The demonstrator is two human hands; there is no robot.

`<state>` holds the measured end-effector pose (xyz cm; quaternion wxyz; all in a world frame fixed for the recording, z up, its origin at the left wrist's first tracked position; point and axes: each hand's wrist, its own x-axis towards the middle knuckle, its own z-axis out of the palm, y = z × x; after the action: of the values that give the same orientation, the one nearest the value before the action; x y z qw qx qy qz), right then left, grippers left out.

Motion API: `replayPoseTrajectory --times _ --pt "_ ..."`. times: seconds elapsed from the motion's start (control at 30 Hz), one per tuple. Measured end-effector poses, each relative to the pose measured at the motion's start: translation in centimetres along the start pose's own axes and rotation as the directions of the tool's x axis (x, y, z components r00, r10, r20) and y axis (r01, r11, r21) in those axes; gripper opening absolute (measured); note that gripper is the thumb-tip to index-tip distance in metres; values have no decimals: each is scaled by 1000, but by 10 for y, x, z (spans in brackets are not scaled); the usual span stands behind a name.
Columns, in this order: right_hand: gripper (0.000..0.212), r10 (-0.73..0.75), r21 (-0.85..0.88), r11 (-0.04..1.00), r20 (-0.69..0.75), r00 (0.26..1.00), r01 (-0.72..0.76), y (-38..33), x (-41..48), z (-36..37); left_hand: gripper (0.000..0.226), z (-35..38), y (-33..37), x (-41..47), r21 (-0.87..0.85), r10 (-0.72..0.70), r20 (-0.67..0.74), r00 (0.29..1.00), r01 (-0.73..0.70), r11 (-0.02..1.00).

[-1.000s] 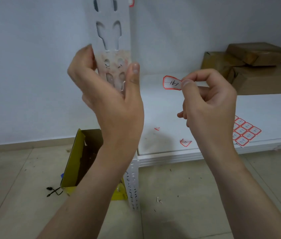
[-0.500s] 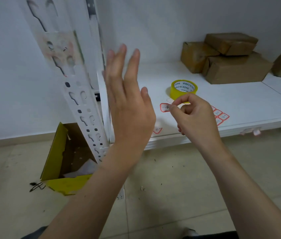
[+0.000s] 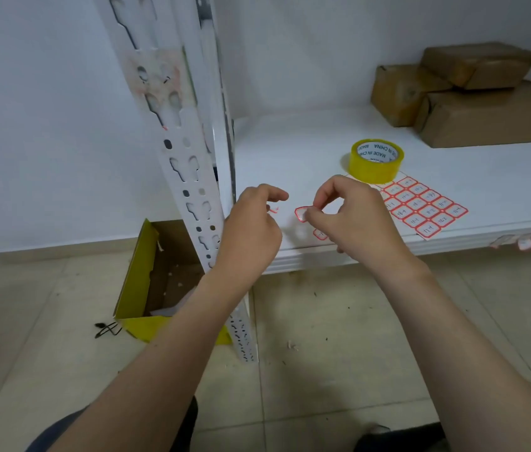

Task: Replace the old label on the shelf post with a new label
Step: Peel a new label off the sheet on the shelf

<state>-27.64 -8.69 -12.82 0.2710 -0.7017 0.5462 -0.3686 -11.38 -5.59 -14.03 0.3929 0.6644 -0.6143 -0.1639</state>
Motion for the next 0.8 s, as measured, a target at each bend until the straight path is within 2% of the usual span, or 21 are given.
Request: replayPoseTrajectory --times 0.23,0.47,0.63,0.8 --pt "25 26 -49 999 77 997 -23 5 9 13 52 9 -3 10 -194 -125 -34 992 117 974" --pt "17 58 -202 979 215 975 -14 7 10 26 51 21 -6 13 -211 -144 -46 989 131 969" --pt "20 67 -324 946 233 970 12 5 7 38 47 18 -7 9 -229 -193 -81 978 171 958" --pt "20 77 -372 928 207 975 6 3 6 38 46 17 -6 9 -224 -196 -73 978 175 959"
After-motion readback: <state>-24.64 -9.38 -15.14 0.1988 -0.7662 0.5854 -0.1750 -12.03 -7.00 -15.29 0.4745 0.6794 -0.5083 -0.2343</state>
